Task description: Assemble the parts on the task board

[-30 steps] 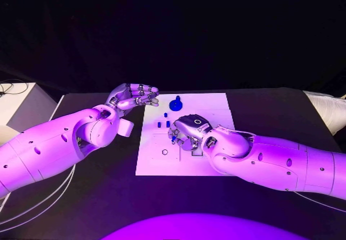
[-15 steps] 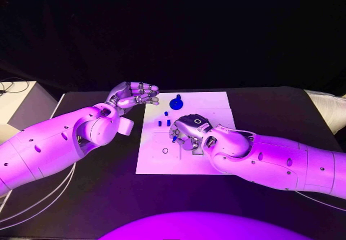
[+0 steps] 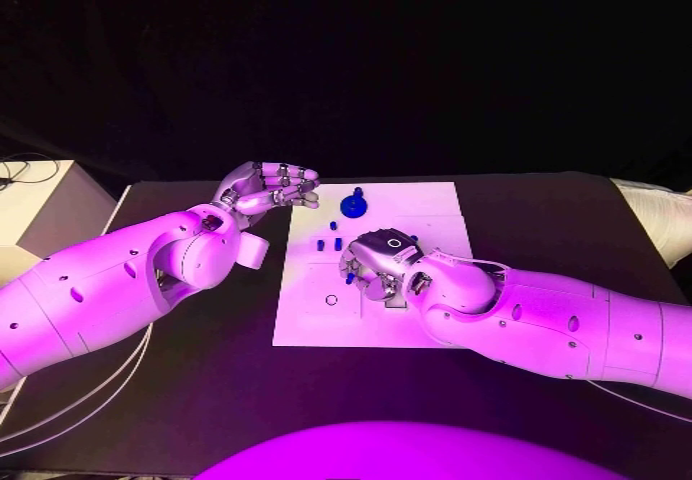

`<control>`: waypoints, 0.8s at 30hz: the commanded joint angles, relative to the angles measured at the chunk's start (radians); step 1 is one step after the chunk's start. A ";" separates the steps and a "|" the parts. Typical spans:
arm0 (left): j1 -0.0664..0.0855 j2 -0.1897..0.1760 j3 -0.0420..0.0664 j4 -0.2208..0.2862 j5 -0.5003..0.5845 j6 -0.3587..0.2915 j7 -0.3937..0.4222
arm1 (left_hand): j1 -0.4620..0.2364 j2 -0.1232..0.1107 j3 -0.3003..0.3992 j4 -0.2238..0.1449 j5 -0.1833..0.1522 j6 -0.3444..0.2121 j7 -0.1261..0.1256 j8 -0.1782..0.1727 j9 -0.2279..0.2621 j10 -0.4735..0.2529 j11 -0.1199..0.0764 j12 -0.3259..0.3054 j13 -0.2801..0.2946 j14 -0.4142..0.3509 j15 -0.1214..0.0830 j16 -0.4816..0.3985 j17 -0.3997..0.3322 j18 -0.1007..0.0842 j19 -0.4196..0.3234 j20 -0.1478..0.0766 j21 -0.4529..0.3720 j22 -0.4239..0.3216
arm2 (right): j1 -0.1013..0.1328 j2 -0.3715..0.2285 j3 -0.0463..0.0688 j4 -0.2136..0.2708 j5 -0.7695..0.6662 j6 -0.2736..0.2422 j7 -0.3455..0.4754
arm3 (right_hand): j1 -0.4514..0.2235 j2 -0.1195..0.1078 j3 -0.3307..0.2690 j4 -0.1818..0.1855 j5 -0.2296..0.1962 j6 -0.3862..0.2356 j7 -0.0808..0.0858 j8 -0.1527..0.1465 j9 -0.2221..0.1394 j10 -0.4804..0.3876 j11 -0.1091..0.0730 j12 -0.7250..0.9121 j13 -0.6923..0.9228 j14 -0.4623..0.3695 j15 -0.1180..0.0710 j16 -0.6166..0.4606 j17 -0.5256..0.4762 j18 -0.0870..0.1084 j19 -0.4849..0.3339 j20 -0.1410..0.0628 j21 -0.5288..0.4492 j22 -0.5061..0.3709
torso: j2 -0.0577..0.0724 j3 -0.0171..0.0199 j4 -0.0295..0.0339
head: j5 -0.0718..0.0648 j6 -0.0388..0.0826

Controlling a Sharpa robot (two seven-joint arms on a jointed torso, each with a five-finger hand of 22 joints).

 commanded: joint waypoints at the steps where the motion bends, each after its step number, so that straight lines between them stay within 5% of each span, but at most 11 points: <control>1: 0.000 0.001 0.001 0.004 0.007 0.012 0.010 | 0.002 0.003 0.003 0.004 0.006 0.008 0.001 -0.001 -0.001 0.006 0.003 0.004 -0.001 -0.006 -0.001 -0.001 0.002 -0.002 -0.003 0.006 -0.007 -0.001 | -0.005 0.005 -0.001 -0.012 -0.033 0.016 -0.013 | 0.000 0.011 0.002 -0.003 0.005 0.001 0.005 0.004 0.002 0.038 -0.030 0.006 0.001 0.058 -0.005 0.002 0.001 -0.013 0.003 -0.005 -0.002 0.001 | 0.001 0.0004 0.0013 | 0.001 -0.003; 15: 0.000 -0.002 0.001 0.006 0.007 0.014 0.008 | 0.001 0.003 0.004 0.005 0.006 0.008 0.001 -0.001 -0.002 0.006 0.003 0.005 -0.001 -0.007 -0.001 -0.002 0.002 -0.002 -0.003 0.007 -0.008 -0.001 | -0.010 0.009 -0.004 -0.004 -0.026 0.030 0.000 | -0.007 0.008 0.000 -0.003 0.006 0.000 0.007 0.003 0.002 0.037 -0.028 0.004 0.002 0.057 -0.004 -0.003 -0.005 -0.012 0.000 -0.005 -0.008 -0.005 | -0.001 -0.0007 -0.0009 | 0.004 -0.010; 19: 0.000 -0.003 0.001 0.006 0.007 0.013 0.007 | 0.001 0.003 0.004 0.005 0.006 0.008 0.001 -0.001 -0.002 0.006 0.003 0.005 -0.001 -0.007 -0.001 -0.002 0.002 -0.002 -0.003 0.007 -0.008 -0.001 | -0.010 0.009 -0.005 -0.002 -0.003 0.025 0.020 | -0.048 -0.017 -0.023 0.007 0.004 -0.056 0.029 -0.029 -0.006 -0.039 -0.003 -0.010 -0.014 0.054 0.017 -0.002 -0.014 -0.013 -0.010 0.010 -0.014 -0.007 | -0.001 -0.0012 -0.0020 | 0.005 -0.010; 24: 0.000 -0.003 0.001 0.005 0.007 0.014 0.005 | 0.002 0.003 0.005 0.005 0.006 0.009 0.001 -0.002 -0.002 0.005 0.003 0.005 -0.002 -0.008 -0.001 -0.002 0.002 -0.002 -0.003 0.007 -0.009 -0.002 | -0.010 0.006 -0.005 0.000 0.015 0.020 0.038 | -0.078 -0.053 -0.050 0.019 -0.002 -0.107 0.031 -0.060 -0.017 -0.118 0.010 -0.009 -0.034 0.050 0.028 -0.002 -0.023 -0.007 -0.024 0.023 -0.041 -0.032 | -0.001 -0.0003 -0.0010 | 0.004 -0.010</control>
